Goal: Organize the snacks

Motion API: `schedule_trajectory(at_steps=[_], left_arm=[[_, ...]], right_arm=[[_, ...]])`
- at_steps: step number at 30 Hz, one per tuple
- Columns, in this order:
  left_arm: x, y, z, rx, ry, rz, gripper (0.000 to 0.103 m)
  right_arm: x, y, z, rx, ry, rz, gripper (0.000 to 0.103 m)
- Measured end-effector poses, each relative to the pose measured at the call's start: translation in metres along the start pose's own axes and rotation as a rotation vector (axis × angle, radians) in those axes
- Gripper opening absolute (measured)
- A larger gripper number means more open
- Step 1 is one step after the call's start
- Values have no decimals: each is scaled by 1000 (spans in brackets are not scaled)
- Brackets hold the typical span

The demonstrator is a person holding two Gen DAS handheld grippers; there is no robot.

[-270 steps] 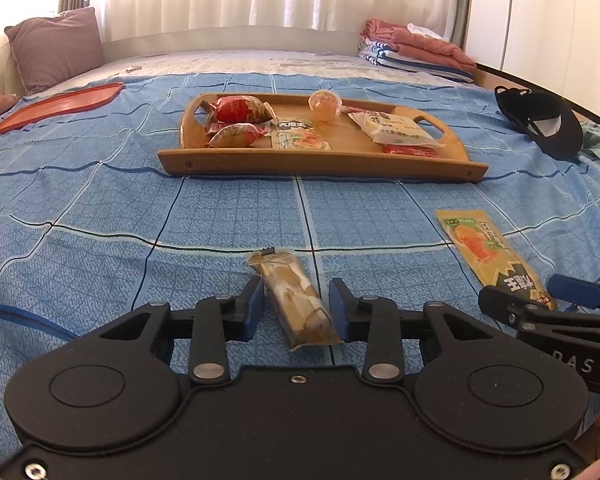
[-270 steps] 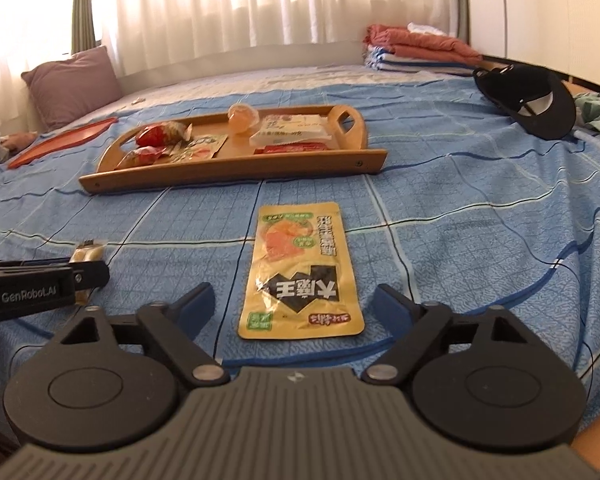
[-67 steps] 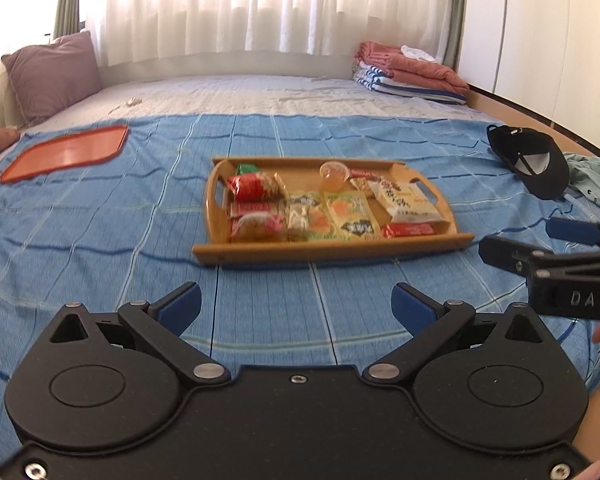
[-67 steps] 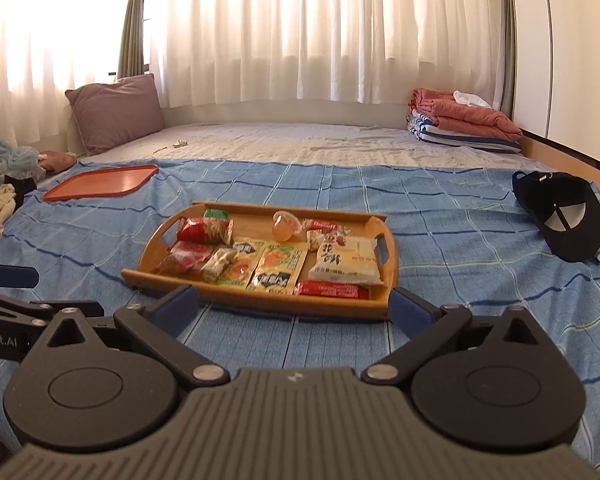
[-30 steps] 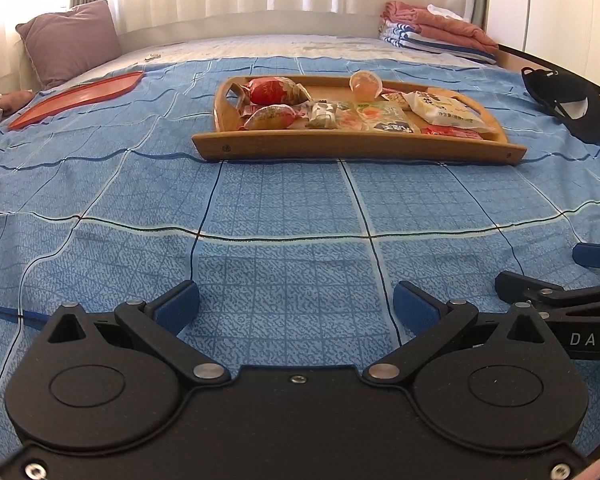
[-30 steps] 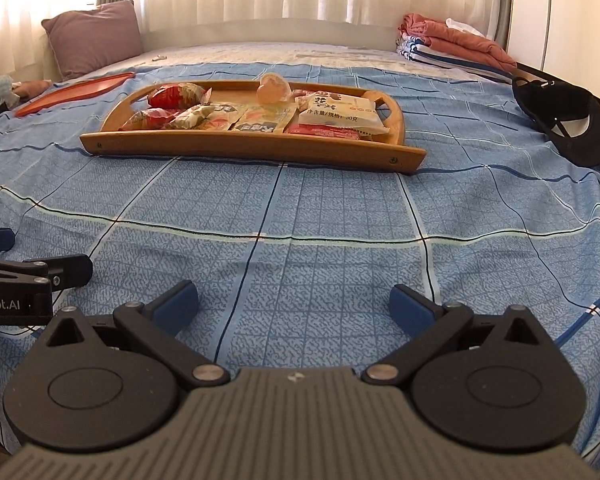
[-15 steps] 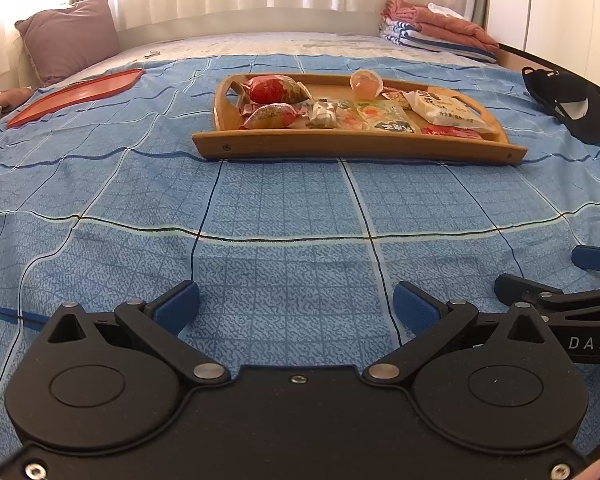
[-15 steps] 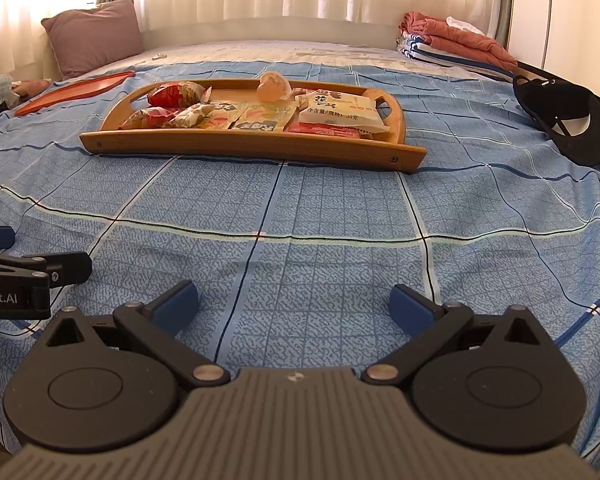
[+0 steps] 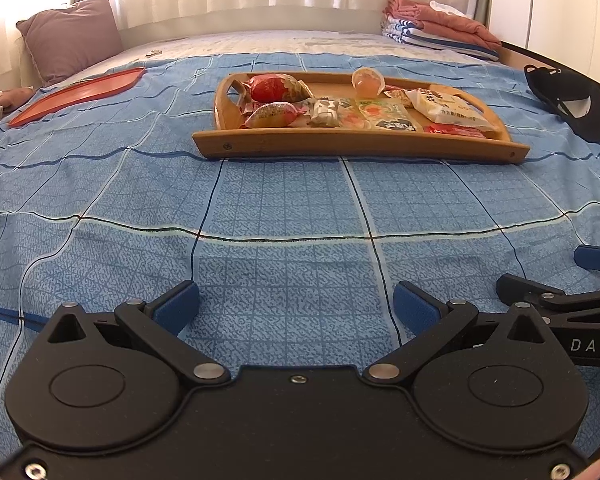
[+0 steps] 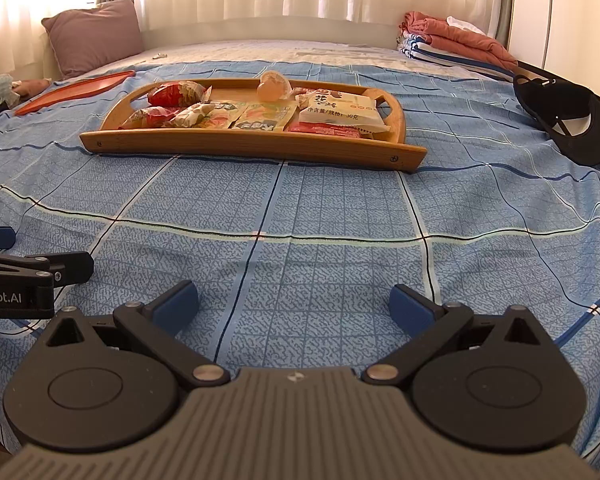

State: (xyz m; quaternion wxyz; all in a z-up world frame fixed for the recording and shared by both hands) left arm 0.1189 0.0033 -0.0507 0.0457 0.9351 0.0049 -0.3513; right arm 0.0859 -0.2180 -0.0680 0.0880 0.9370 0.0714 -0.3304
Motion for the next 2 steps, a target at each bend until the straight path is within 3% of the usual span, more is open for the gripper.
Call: schedule_trajectory(at_steps=[2], left_arm=[[0,0,0,1,0,-1,103]], right_arm=[[1,0,0,0,1,0,103]])
Point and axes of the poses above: each gripper's, at about its wrist camera, not at the fingertips, and x roughly the way its jaws point, y to its right, z to its underside, the point moved 5 cm from there along x, roughly the way its jaws point, and after that the axes turned 7 degrees about -x, right-handed, at the moved point
